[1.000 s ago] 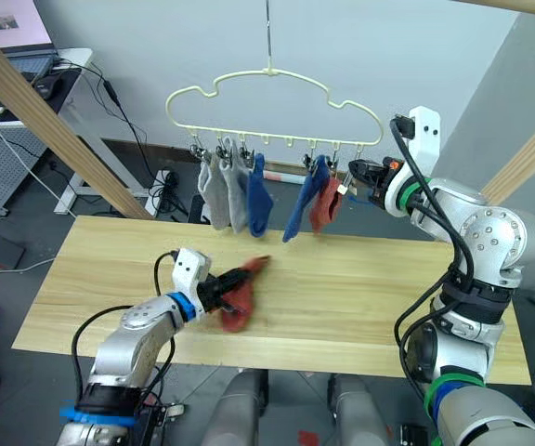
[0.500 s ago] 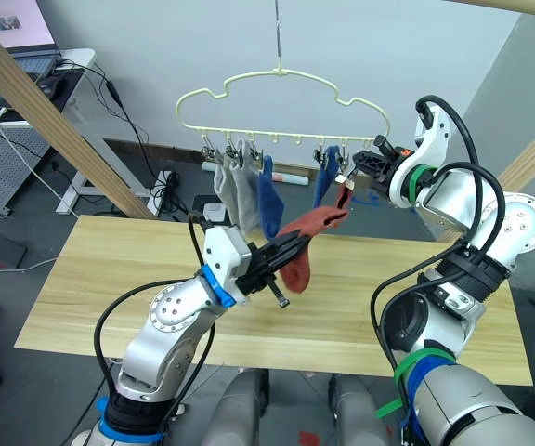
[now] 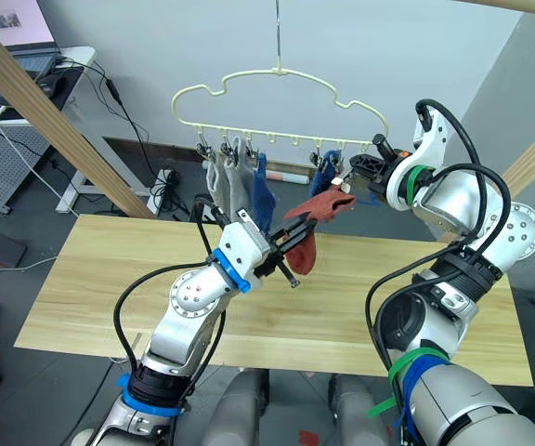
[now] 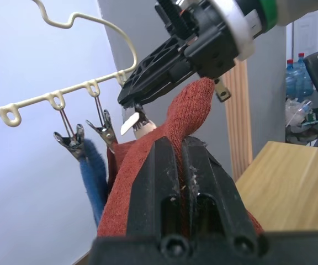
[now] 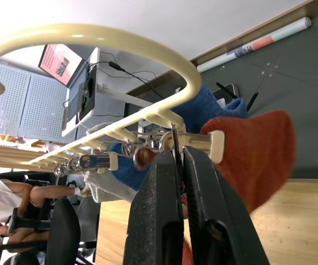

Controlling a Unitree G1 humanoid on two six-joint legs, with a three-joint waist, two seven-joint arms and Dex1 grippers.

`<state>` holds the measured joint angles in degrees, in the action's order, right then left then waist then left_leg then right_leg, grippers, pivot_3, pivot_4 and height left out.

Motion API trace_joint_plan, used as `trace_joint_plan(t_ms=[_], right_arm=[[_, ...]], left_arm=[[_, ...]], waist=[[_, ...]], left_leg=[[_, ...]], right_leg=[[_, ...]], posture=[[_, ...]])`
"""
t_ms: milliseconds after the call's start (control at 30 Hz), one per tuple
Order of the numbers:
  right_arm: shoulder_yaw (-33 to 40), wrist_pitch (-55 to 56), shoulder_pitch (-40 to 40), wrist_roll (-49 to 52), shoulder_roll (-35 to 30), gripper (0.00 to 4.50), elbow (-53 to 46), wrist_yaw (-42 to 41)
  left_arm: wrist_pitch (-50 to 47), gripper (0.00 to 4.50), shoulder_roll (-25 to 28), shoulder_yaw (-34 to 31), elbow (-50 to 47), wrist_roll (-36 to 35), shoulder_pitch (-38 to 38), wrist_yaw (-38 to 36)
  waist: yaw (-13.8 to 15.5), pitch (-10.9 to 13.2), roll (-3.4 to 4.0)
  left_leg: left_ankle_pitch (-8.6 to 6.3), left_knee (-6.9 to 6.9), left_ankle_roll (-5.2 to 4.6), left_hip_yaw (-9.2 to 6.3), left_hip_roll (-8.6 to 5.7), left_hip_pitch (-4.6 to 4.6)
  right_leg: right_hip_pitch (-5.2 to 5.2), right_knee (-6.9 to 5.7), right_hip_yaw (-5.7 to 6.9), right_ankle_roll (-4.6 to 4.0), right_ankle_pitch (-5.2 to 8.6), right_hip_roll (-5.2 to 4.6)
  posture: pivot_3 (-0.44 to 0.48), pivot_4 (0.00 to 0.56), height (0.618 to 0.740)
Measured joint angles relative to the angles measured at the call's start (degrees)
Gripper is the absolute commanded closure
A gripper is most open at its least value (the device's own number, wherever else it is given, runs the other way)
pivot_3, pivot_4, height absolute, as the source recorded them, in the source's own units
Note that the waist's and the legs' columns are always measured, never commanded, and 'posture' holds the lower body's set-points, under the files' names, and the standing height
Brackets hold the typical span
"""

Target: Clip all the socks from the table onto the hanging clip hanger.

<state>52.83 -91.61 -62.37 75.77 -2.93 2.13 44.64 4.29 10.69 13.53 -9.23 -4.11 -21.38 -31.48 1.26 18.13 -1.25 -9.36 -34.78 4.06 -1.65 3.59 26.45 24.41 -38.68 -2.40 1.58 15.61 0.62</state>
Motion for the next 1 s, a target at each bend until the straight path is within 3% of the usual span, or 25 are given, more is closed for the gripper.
trace_joint_plan(t_ms=[167,500,600,900,933,1000], right_arm=[[-3.87,4.74,2.75,9.93,-0.85,4.5,0.52,7.19],[-23.98,24.01,11.62,35.17,-11.72,4.5,-0.96,17.7],[-27.35,27.06,12.58,36.38,-13.96,3.7,-1.5,17.65],[-31.6,30.49,15.94,36.18,-17.57,0.29,-1.34,13.31],[-31.67,30.27,15.97,36.12,-18.28,0.02,-1.31,11.59],[-31.66,28.69,16.23,36.03,-20.34,0.02,-1.31,6.0]], left_arm=[[1.34,4.47,-0.35,-0.05,1.12,0.31,-0.56,0.66],[3.15,4.47,-0.87,-0.02,3.24,1.29,-1.58,0.9],[3.33,4.5,-0.95,0.08,3.24,1.45,-1.65,0.89],[3.28,4.5,-0.97,0.23,3.24,1.5,-1.84,0.6],[3.24,4.5,-0.98,0.27,3.24,1.49,-1.91,0.57],[3.13,4.5,-1.0,0.34,3.27,1.49,-2.07,0.52]], waist=[[-0.07,0.0,0.0],[-0.28,0.0,0.0],[-0.38,0.0,0.0],[-1.51,0.0,0.0],[-1.58,0.01,0.0],[-1.61,0.01,0.0]], left_leg=[[-0.02,0.0,-0.03,-0.02,0.0,0.06],[-0.05,-0.08,-0.09,-0.04,-0.02,0.13],[-0.05,-0.08,-0.09,-0.05,-0.02,0.14],[-0.05,-0.08,-0.09,0.13,0.01,0.44],[-0.05,-0.06,-0.1,0.13,0.04,0.44],[-0.05,-0.05,-0.1,0.13,0.1,0.44]], right_leg=[[0.02,0.05,0.03,0.0,0.0,0.0],[0.01,0.09,0.01,0.01,0.0,0.0],[0.01,0.09,0.02,0.01,0.0,0.01],[0.62,-0.21,-0.17,0.01,0.0,0.05],[0.65,-0.23,-0.18,0.01,0.0,0.08],[0.68,-0.24,-0.17,0.01,0.0,0.14]], posture=[[0.028,0.325,0.74],[0.029,0.323,0.74],[0.029,0.323,0.74],[0.028,0.324,0.74],[0.026,0.324,0.74],[0.026,0.323,0.74]])
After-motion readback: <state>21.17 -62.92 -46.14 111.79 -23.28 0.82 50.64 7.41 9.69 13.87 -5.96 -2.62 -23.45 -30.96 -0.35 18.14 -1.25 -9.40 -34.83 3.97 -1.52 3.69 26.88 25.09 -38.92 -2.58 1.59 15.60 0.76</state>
